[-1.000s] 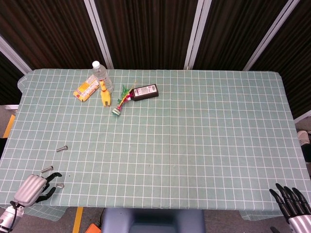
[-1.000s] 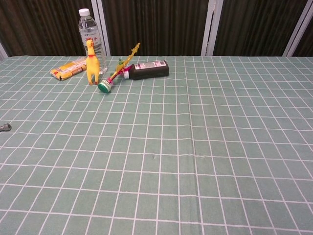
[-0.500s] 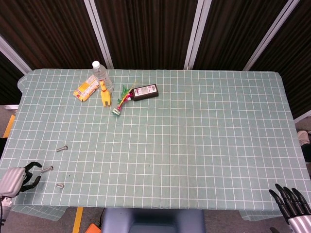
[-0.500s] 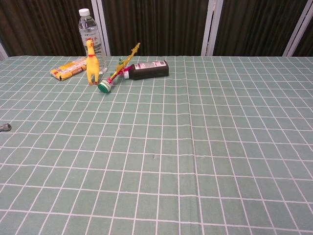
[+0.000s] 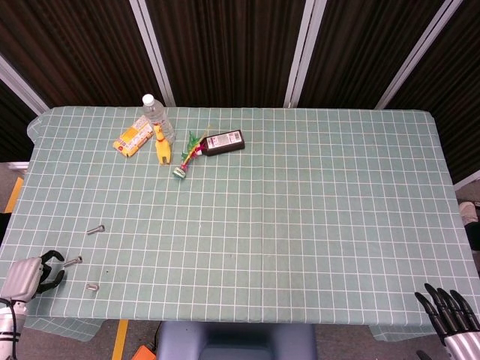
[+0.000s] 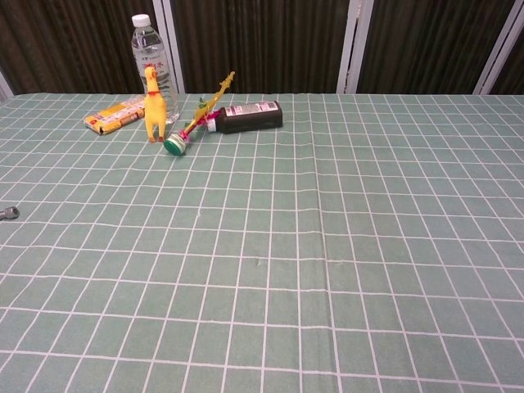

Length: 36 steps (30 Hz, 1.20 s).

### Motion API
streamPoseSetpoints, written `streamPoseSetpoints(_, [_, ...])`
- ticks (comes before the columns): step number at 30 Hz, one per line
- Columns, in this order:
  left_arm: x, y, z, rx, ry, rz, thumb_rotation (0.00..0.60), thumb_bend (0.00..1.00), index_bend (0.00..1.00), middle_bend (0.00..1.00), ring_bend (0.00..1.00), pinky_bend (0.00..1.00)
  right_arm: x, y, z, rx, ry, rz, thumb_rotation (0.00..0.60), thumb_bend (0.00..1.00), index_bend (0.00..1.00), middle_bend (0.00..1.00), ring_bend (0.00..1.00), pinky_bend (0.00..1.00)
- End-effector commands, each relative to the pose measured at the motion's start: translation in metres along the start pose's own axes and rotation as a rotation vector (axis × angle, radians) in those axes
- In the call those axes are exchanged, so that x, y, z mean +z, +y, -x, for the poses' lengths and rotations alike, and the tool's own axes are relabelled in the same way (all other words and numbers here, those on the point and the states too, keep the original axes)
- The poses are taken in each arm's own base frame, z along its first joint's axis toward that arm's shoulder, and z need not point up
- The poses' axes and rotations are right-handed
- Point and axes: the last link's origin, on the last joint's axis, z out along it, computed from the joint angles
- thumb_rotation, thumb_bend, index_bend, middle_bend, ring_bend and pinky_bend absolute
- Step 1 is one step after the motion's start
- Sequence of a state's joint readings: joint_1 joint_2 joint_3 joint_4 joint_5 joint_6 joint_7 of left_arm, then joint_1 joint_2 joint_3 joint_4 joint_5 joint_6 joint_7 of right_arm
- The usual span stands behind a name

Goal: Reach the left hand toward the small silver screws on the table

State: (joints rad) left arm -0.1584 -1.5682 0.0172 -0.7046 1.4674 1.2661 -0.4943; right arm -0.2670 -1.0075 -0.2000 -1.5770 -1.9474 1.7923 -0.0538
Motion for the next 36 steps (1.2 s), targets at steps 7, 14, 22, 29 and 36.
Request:
streamPoseSetpoints(7, [0.005,0.002,0.007,0.025,-0.007,-0.011,0.6,0.36,0.46,1.0,1.0,1.0,0.001,0.0,0.0,0.0,-0.002,0.003,0.6,0.18,0.0,0.0,0.0,0.0])
streamPoseSetpoints(14, [0.007,0.0,0.01,0.049,-0.014,-0.024,0.6,0.36,0.47,1.0,1.0,1.0,0.001,0.0,0.0,-0.001,-0.007,-0.001,0.6,0.18,0.0,0.0,0.0,0.0])
streamPoseSetpoints(22, [0.011,-0.001,0.012,0.047,-0.018,-0.041,0.6,0.37,0.48,1.0,1.0,1.0,0.001,0.001,0.0,-0.001,-0.004,0.001,0.6,0.18,0.0,0.0,0.0,0.0])
streamPoseSetpoints(29, [0.016,0.005,0.013,0.035,-0.004,-0.032,0.6,0.36,0.49,1.0,1.0,1.0,0.001,0.0,0.0,-0.004,-0.008,0.0,0.6,0.18,0.0,0.0,0.0,0.0])
streamPoseSetpoints(36, [0.018,0.006,0.014,0.051,-0.004,-0.035,0.6,0.36,0.53,1.0,1.0,1.0,0.001,0.001,-0.001,-0.001,-0.003,0.003,0.6,0.18,0.0,0.0,0.0,0.0])
